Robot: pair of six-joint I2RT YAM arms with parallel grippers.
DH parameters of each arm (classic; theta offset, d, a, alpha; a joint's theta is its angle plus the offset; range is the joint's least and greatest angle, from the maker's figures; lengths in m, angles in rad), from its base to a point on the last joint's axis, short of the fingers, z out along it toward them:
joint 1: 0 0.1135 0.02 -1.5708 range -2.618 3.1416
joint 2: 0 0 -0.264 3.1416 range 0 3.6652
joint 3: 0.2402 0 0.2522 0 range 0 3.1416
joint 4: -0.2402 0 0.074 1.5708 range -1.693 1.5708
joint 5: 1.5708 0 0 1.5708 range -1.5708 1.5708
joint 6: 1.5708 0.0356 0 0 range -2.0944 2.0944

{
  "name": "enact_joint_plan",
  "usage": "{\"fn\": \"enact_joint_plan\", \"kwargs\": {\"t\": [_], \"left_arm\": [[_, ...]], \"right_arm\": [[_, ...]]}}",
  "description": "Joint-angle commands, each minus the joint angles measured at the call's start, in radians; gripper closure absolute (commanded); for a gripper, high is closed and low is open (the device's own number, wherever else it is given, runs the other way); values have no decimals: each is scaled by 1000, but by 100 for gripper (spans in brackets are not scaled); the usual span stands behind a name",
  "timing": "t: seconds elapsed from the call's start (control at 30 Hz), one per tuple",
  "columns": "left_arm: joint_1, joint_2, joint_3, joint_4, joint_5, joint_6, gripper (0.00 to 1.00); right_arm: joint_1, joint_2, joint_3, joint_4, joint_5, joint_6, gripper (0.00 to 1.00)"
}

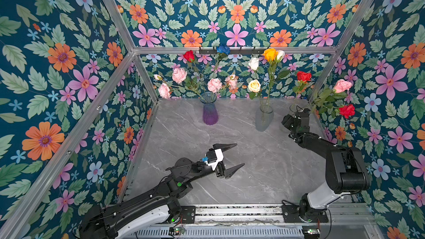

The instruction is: Arrange the flowers into the vase

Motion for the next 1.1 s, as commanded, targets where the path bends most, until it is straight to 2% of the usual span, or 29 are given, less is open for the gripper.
{"fn": "enact_joint_plan", "kwargs": {"t": [0.0,0.17,0.37,0.67,0.77,0.87,0.93,1.07], "left_arm": [[0,-1,8,10,0,-1,22],[0,5,12,10,-2,0,22],[0,1,2,4,-38,1,22],[0,23,-47,64,-207,-23,22],[0,49,-69,117,-322,-53,19],[0,64,-123,182,-470,-51,17],[1,65,-169,223,-609,-16,13],[5,72,-262,355,-847,105,6]], "right_arm": [[-5,14,21,-34,10,-41,18],[-6,29,38,-39,12,-42,18],[-6,17,34,-50,-1,-57,13],[24,-218,-154,-76,-8,-88,10],[45,-337,-239,-93,5,-123,10],[90,-492,-338,-102,80,-247,10],[133,-599,-425,-63,149,-362,10],[139,-744,-561,-8,199,-422,6]]}}
